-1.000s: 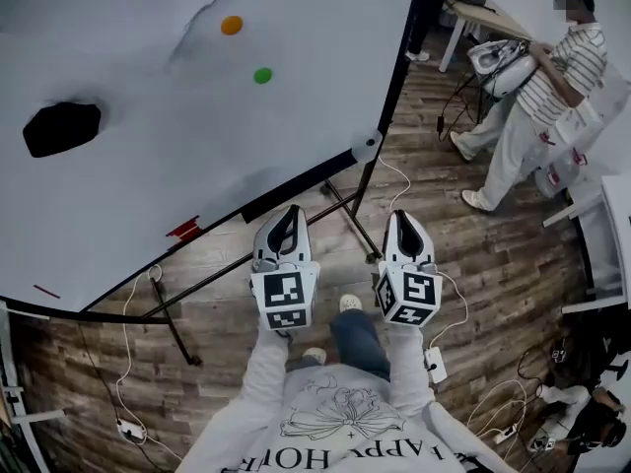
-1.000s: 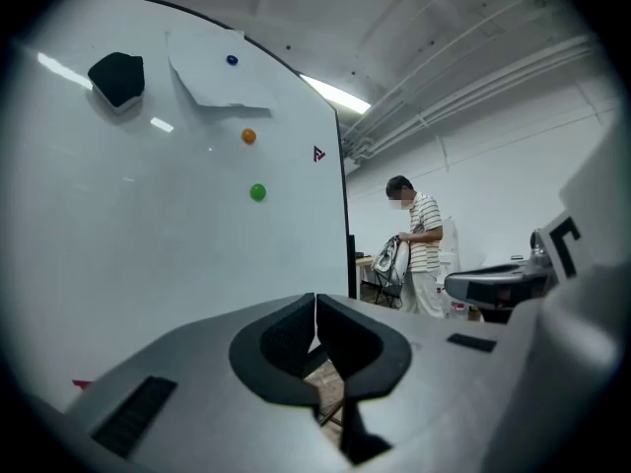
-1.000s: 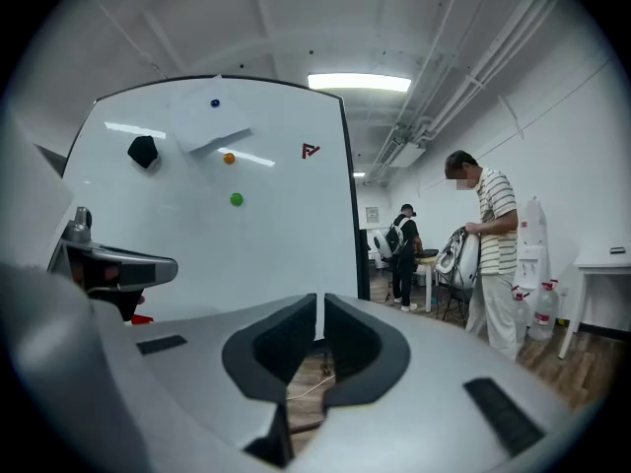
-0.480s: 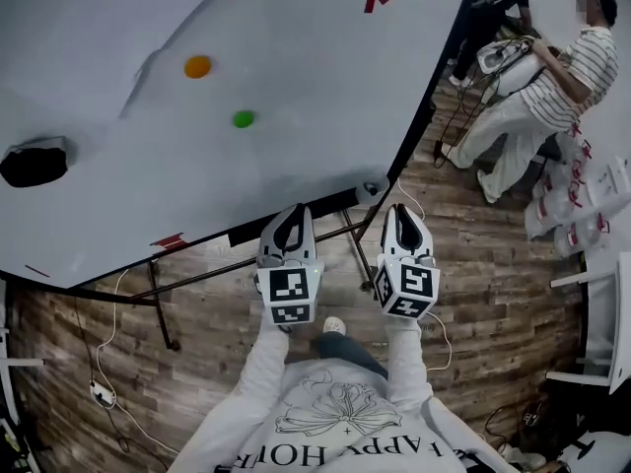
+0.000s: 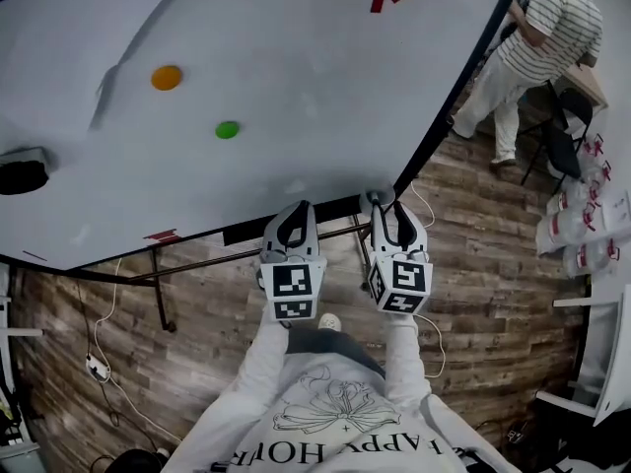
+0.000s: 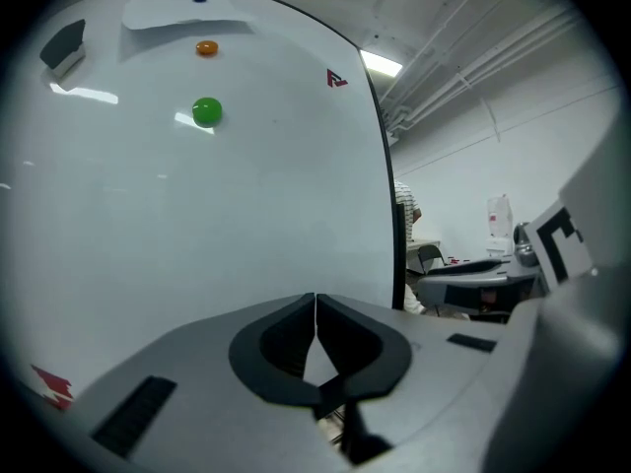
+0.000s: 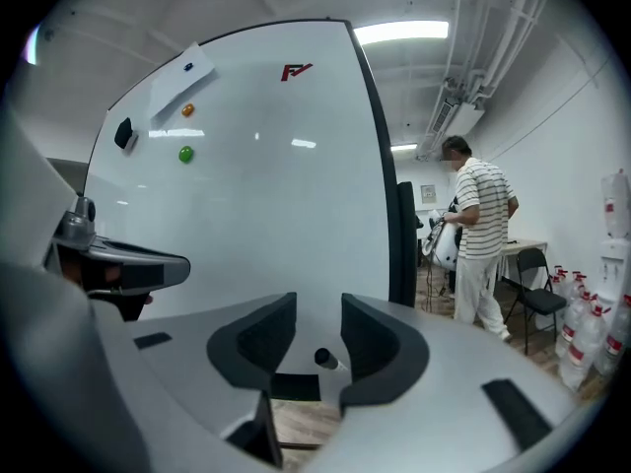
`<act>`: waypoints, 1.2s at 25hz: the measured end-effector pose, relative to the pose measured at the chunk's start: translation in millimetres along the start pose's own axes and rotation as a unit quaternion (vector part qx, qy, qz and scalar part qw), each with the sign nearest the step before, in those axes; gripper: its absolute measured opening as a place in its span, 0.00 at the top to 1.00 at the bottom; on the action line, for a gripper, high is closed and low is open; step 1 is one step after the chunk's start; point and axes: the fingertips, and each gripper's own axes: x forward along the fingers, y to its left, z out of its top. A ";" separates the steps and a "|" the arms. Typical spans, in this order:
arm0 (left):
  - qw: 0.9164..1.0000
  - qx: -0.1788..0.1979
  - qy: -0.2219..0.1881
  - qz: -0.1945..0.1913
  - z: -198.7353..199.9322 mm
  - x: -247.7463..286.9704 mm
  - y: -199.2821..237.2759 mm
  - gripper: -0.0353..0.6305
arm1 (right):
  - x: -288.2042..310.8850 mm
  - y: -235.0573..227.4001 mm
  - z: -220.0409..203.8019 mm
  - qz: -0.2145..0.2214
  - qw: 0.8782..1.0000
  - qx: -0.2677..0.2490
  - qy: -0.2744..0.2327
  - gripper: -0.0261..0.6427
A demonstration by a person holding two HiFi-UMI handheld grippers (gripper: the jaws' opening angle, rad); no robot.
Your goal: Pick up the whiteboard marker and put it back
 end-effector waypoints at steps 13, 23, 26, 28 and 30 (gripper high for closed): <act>0.999 -0.005 0.036 -0.006 -25.6 24.6 13.3 0.94 | 39.5 -0.3 -51.2 -0.018 0.998 -0.006 0.058 0.73; 0.999 -0.014 0.052 -0.005 -39.3 30.5 27.7 0.94 | 54.7 -7.0 -68.4 -0.044 0.996 -0.003 0.076 0.84; 0.999 -0.018 0.050 -0.006 -37.8 32.4 29.8 0.94 | 56.6 -8.6 -65.9 -0.048 0.996 -0.007 0.075 0.84; 0.999 -0.018 0.048 -0.006 -36.5 32.8 30.5 0.94 | 56.4 -10.5 -63.7 -0.052 0.996 -0.007 0.073 0.85; 0.999 -0.019 0.046 -0.008 -34.9 32.9 30.7 0.94 | 55.9 -12.3 -59.1 -0.053 0.996 -0.002 0.068 0.86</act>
